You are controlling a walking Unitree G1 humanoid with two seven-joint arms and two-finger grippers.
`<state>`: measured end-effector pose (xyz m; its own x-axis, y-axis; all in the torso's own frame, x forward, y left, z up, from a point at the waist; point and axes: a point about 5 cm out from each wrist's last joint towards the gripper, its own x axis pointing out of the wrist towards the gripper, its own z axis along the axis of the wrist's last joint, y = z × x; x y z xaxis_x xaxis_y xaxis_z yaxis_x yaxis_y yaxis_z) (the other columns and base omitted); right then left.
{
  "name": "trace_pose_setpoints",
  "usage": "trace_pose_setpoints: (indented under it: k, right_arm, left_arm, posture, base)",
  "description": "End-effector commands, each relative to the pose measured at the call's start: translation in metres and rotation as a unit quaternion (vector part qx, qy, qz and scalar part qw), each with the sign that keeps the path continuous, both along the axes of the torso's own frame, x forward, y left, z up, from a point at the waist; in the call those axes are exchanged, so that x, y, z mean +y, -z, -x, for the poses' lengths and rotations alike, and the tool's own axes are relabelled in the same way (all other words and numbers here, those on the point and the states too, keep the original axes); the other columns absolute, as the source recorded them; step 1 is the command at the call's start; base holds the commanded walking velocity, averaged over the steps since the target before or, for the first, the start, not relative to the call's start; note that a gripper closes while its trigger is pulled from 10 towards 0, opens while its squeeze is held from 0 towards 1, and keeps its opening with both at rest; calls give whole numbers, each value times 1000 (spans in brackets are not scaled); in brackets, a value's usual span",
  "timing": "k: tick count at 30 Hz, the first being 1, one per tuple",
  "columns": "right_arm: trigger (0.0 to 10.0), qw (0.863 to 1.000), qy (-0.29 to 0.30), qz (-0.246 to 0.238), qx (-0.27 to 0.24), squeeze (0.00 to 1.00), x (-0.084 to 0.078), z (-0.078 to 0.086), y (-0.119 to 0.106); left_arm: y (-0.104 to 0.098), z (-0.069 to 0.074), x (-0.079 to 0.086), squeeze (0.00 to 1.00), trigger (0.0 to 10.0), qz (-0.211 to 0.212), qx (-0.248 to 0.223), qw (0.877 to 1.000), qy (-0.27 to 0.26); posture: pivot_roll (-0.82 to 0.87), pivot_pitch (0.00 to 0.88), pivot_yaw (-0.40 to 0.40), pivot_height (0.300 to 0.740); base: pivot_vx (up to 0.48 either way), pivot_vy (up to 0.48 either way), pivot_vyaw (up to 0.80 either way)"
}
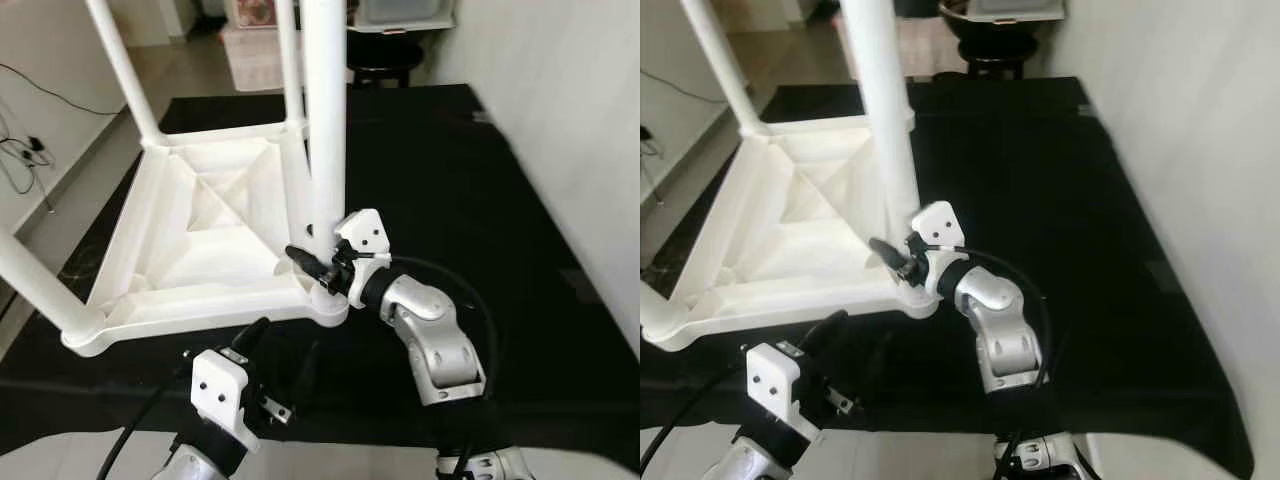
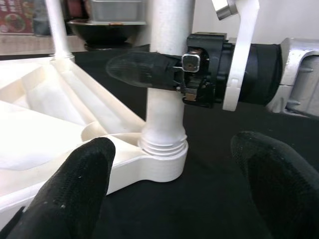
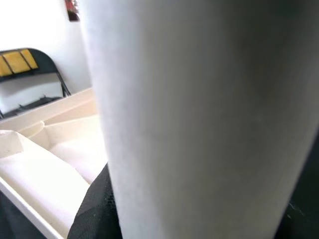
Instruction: Building children table
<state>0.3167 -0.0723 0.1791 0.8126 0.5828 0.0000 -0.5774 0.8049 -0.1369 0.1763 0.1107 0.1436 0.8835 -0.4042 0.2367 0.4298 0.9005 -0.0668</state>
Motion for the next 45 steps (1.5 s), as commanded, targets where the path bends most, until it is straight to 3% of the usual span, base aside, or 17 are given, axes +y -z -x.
trace_pose_setpoints:
  k: [1, 4, 5, 7, 8, 10, 11, 18, 20, 21, 23, 30, 31, 32, 34, 41, 45]
  right_arm:
    - [0, 997, 43, 29, 55, 0, -11, 0, 26]
    - [0, 998, 34, 31, 53, 0, -7, -4, 24]
    - [5922, 998, 19, 30, 53, 0, -3, -5, 21]
    - [5922, 998, 9, 29, 53, 0, -1, -5, 19]
    - [10000, 998, -30, 14, 51, 0, 5, -7, 14]
    - [10000, 998, -55, 5, 44, 0, 9, -7, 7]
    - [10000, 995, -89, -9, 39, 1000, 13, -7, -1]
    - [10000, 929, -370, -15, -8, 1000, 20, 2, -39]
    - [10000, 913, -407, 12, -9, 812, 19, 2, -39]
    - [10000, 901, -433, 29, -8, 106, 19, 1, -39]
    - [10000, 892, -449, 48, -2, 0, 19, -4, -39]
    - [10000, 853, -514, 82, 39, 0, 19, -14, -40]
    - [7059, 839, -534, 92, 51, 0, 16, -16, -40]
    - [7059, 839, -534, 92, 51, 0, 16, -16, -40]
    - [0, 823, -555, 97, 69, 0, 10, -18, -39]
    - [0, 840, -530, 89, 72, 0, 4, -24, -34]
    - [0, 886, -452, 94, 54, 0, -5, -33, -23]
  left_arm:
    - [1, 0, 1, 0, 10000, 1, 7, 1000, 4]
    - [2, 0, 1, 0, 10000, 1, 7, 1000, 4]
    - [2, -1, 2, 0, 10000, 0, 6, 1000, 1]
    - [2, -1, 2, 0, 10000, 0, 5, 1000, -2]
    - [2, -1, 2, 0, 10000, -1, 4, 1000, -3]
    - [2, -1, 2, 0, 10000, -1, 4, 1000, -4]
    - [2, -2, 2, 0, 10000, -1, 4, 1000, -4]
    - [1, -2, 0, 0, 10000, 1, 4, 1000, -3]
    - [1, -2, 0, 0, 10000, 1, 4, 1000, -3]
    - [1, -2, -1, 0, 10000, 1, 4, 1000, -2]
    - [1, -1, -1, 0, 10000, 1, 4, 1000, -2]
    - [-2, 0, -2, 0, 10000, 7, 3, 1000, -1]
    - [-2, 0, -1, 0, 10000, 7, 2, 1000, -1]
    - [-2, 0, -1, 0, 10000, 7, 2, 1000, -1]
    - [-3, 1, 0, 0, 10000, 8, 3, 1000, -2]
    - [-2, 4, -3, 0, 10000, 9, 4, 1000, -4]
    - [0, 6, -3, 0, 10000, 7, 10, 1000, -3]
  posture:
    - [-50, 139, 40, 740]
    - [-47, 139, 34, 740]
    - [-46, 139, 34, 740]
    - [-46, 139, 34, 740]
    - [-42, 136, 33, 740]
    - [-39, 134, 32, 740]
    - [-37, 132, 33, 740]
    - [-39, 131, 30, 740]
    - [-35, 134, 29, 740]
    - [-35, 134, 29, 740]
    - [-33, 136, 31, 740]
    - [-2, 140, 39, 740]
    - [18, 138, 29, 740]
    - [18, 138, 29, 740]
    - [23, 139, 23, 740]
    - [10, 144, 21, 740]
    - [17, 149, 23, 740]
  base:
    - [0, 0, 0]
    - [0, 0, 0]
    - [0, 0, 0]
    - [0, 0, 0]
    - [0, 0, 0]
    - [0, 0, 0]
    - [0, 0, 0]
    - [0, 0, 0]
    - [0, 0, 0]
    - [0, 0, 0]
    - [0, 0, 0]
    - [0, 0, 0]
    - [0, 0, 0]
    - [0, 0, 0]
    - [0, 0, 0]
    - [0, 0, 0]
    - [0, 0, 0]
